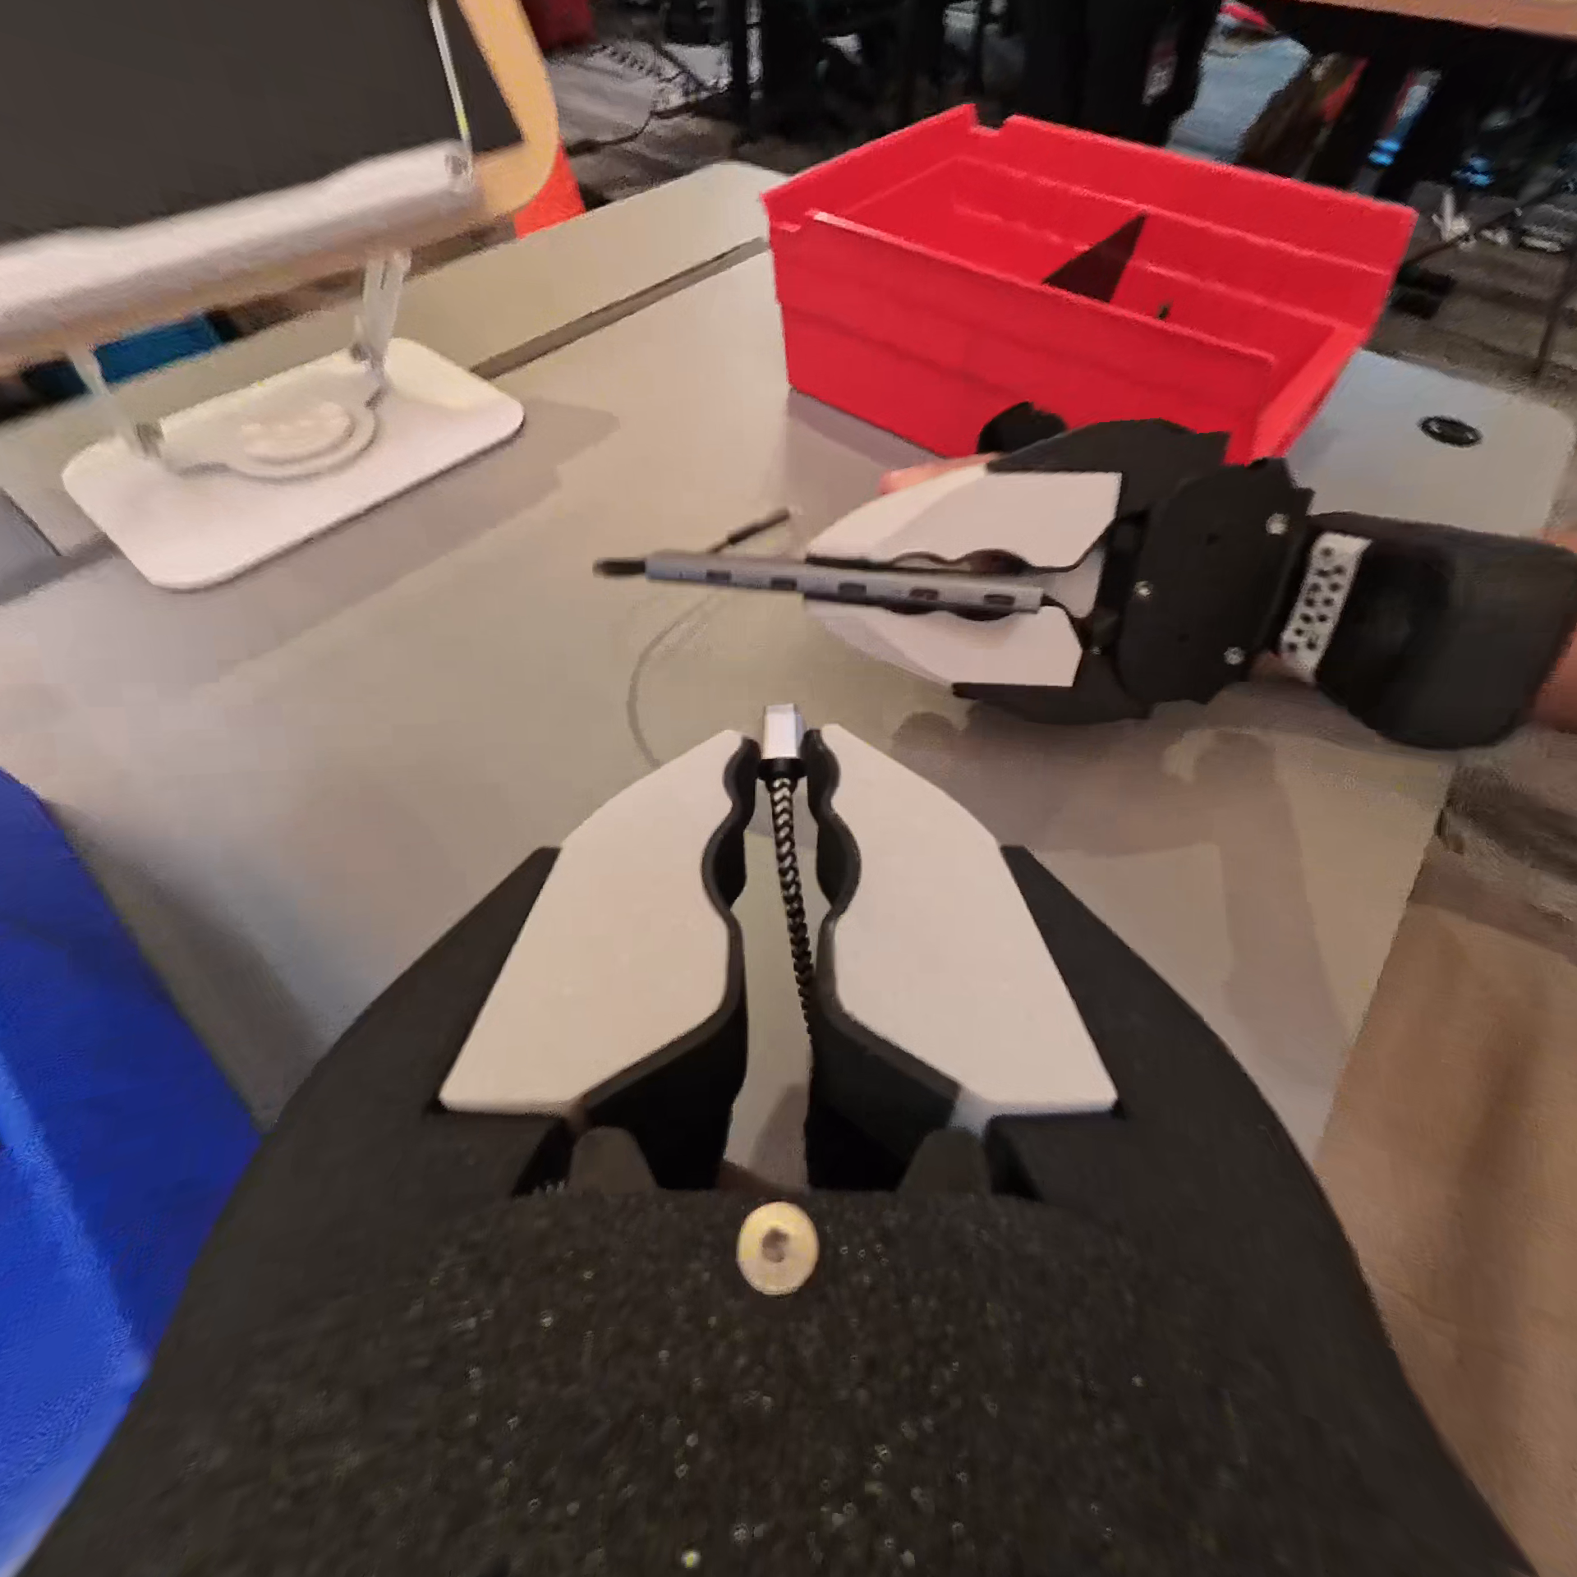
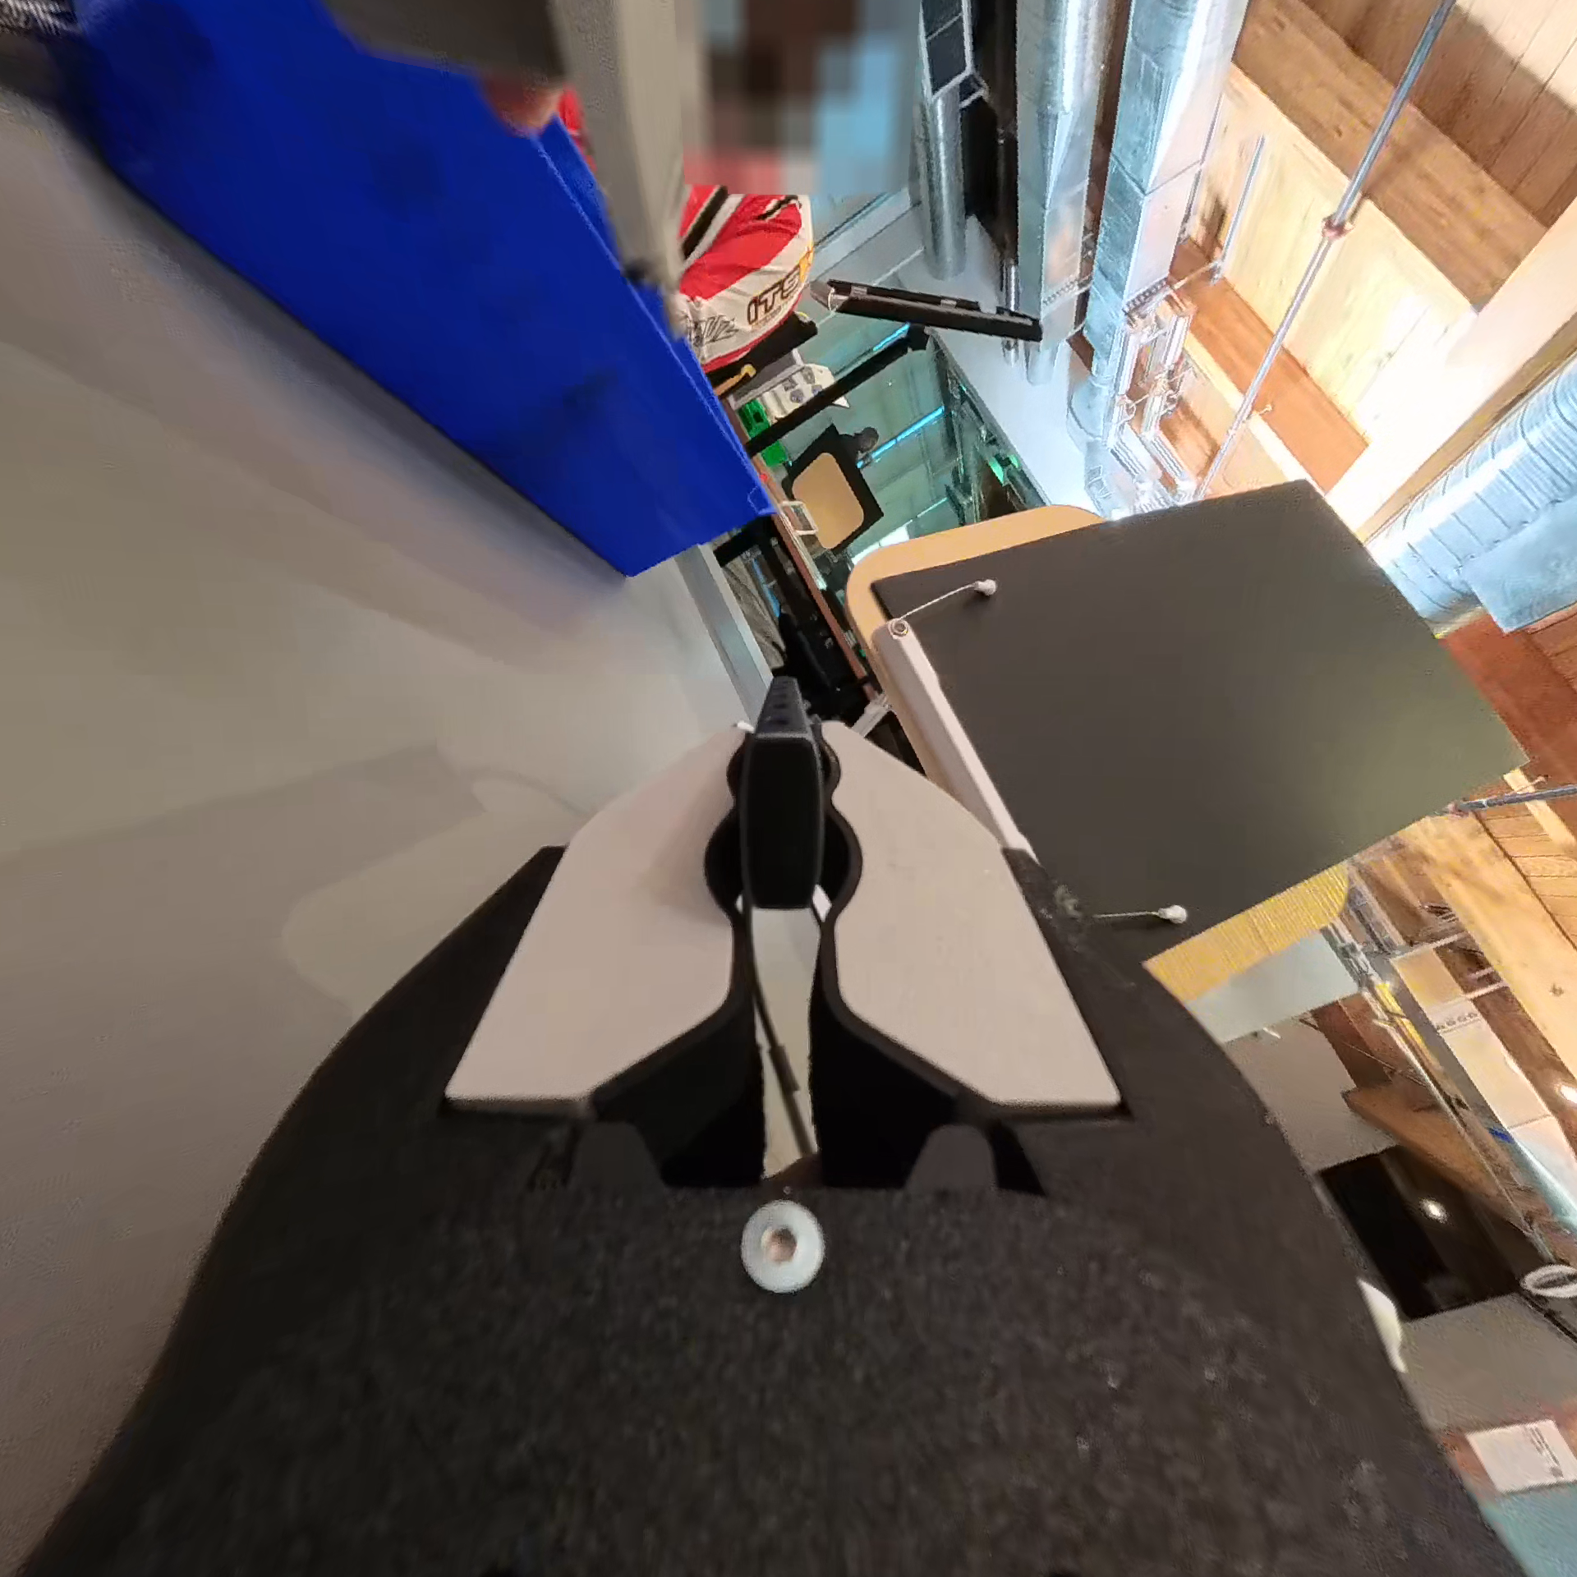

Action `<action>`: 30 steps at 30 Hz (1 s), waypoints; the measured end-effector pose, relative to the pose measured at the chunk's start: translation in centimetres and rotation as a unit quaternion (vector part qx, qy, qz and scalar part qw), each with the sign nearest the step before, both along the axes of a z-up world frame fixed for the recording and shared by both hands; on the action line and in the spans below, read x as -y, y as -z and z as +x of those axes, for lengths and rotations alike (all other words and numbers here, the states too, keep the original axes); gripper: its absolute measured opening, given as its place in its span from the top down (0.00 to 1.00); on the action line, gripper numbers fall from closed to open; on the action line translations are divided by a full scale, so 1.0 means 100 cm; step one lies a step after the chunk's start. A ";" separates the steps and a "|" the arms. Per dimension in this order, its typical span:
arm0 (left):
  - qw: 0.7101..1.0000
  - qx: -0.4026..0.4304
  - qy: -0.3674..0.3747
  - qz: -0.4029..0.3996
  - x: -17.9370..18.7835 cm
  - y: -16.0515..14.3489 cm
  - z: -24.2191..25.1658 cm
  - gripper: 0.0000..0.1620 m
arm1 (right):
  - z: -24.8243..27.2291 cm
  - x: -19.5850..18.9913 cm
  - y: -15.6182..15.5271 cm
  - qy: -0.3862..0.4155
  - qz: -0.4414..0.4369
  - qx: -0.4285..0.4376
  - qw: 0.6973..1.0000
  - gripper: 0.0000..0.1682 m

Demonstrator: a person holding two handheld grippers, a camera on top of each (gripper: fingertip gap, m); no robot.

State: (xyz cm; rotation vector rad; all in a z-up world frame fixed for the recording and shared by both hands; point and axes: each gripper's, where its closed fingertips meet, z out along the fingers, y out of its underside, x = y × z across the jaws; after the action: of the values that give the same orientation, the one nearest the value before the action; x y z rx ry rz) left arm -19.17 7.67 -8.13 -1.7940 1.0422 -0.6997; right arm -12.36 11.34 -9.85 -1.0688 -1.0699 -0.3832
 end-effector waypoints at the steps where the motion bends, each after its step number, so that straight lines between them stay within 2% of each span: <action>1: 1.000 0.006 -0.010 -0.022 0.001 0.008 0.004 0.93 | -0.001 0.001 -0.001 -0.002 0.002 0.000 1.000 0.94; 3: 0.998 -0.002 -0.014 -0.056 0.011 0.025 0.015 0.93 | -0.001 0.001 -0.002 -0.003 0.000 -0.006 1.000 0.94; 6: 0.998 -0.031 -0.005 -0.053 0.025 0.041 0.027 0.93 | 0.006 0.001 -0.021 -0.003 -0.033 -0.082 0.996 0.94; 8: 0.998 -0.033 0.011 -0.055 0.035 0.044 0.033 0.93 | 0.013 0.007 -0.062 -0.005 -0.031 -0.134 0.990 0.94; 10: 0.998 -0.030 0.016 -0.053 0.041 0.042 0.034 0.93 | 0.029 0.018 -0.122 -0.008 -0.034 -0.195 0.980 0.94; 13: 0.999 -0.016 0.010 -0.044 0.049 0.036 0.027 0.93 | 0.082 0.035 -0.212 0.015 -0.029 -0.241 0.970 0.94; 15: 0.999 -0.012 0.007 -0.036 0.056 0.035 0.021 0.93 | 0.126 0.031 -0.243 0.053 -0.094 -0.229 0.967 0.94; 17: 1.000 -0.014 0.007 -0.016 0.062 0.034 0.017 0.93 | 0.180 0.016 -0.258 0.109 -0.147 -0.221 0.958 0.94; 19: 1.000 -0.023 0.015 0.005 0.068 0.034 0.016 0.93 | 0.226 -0.008 -0.239 0.148 -0.260 -0.214 0.930 0.94; 21: 0.999 -0.031 0.024 0.019 0.071 0.034 0.018 0.93 | 0.258 -0.036 -0.215 0.143 -0.329 -0.252 0.899 0.94; 23: 0.999 -0.028 0.029 0.019 0.072 0.032 0.020 0.93 | 0.279 -0.062 -0.177 0.124 -0.425 -0.321 0.837 0.94; 26: 0.999 -0.019 0.032 0.009 0.074 0.030 0.022 0.93 | 0.307 -0.096 -0.116 0.133 -0.493 -0.426 0.747 0.94; 28: 0.999 -0.021 0.032 0.008 0.073 0.030 0.022 0.93 | 0.313 -0.101 -0.068 0.149 -0.560 -0.461 0.672 0.94; 30: 0.999 -0.025 0.028 0.009 0.071 0.033 0.020 0.93 | 0.317 -0.098 -0.022 0.195 -0.610 -0.444 0.627 0.94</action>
State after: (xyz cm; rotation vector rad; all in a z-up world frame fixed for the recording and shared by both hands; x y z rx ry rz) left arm -17.21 0.58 -11.39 -1.7794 1.1332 -0.6807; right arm 19.30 21.17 -7.69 -2.3670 0.0054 0.6833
